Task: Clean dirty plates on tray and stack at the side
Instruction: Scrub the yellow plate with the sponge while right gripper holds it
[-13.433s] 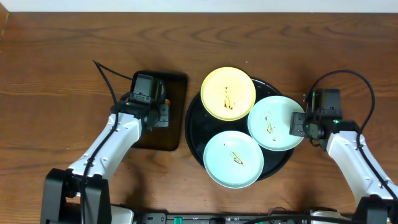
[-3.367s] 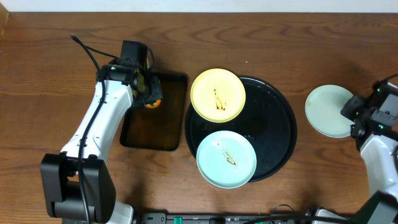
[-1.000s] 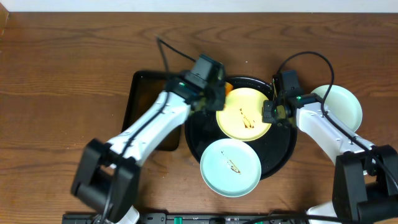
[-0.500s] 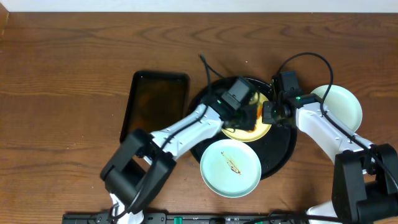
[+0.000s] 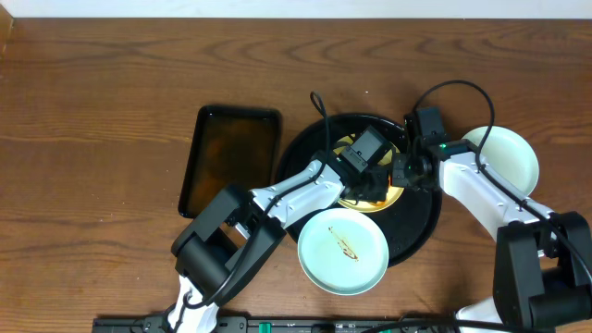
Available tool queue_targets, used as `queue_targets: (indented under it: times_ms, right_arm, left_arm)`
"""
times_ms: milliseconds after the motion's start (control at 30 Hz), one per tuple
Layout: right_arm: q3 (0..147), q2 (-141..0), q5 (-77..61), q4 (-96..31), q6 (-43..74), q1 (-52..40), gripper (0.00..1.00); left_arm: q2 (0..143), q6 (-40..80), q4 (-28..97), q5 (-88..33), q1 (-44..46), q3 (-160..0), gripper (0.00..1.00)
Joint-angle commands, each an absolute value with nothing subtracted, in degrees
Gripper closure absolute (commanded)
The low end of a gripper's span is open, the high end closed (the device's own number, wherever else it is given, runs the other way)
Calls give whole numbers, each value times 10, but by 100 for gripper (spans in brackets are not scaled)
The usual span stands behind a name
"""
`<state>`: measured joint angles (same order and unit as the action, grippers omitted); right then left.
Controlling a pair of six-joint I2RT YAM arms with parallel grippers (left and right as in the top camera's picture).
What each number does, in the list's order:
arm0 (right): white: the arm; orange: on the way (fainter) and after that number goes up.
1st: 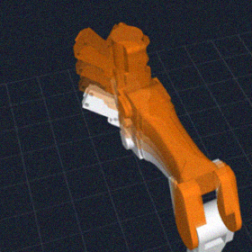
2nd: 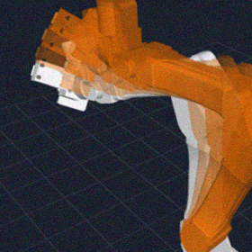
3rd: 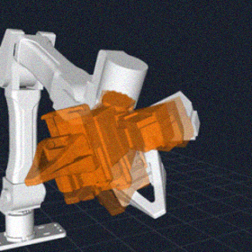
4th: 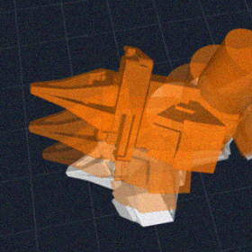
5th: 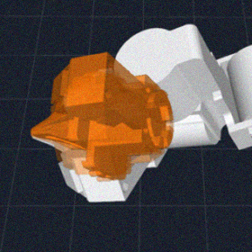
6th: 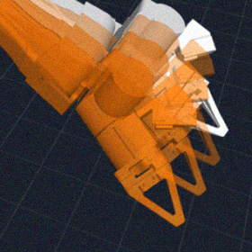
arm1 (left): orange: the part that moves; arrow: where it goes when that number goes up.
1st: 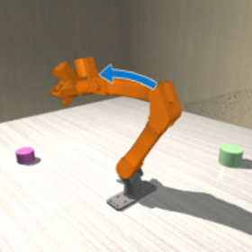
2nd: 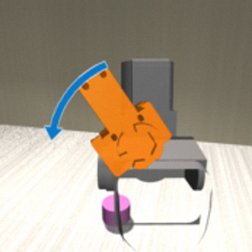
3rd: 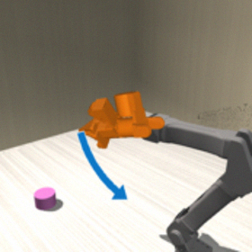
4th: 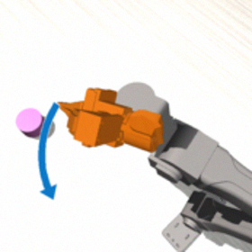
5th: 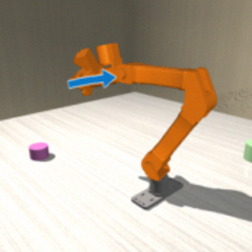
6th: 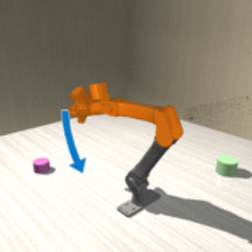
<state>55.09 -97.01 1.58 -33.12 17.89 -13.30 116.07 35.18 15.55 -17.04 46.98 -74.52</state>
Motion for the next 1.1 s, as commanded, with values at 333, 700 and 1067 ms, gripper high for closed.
queue_targets:
  times_ms: [333,700,1067]
  right_arm:
    - [546,-972,23,-345,184,-135,99]
    - [546,-972,23,-343,184,-135,98]
    - [546,-973,22,-341,184,-135,90]
  left_arm:
    - [1170,352,144,-19,404,-745,92]
    - [1075,291,185,-110,390,-745,93]
    - [976,255,342,38,346,-745,93]
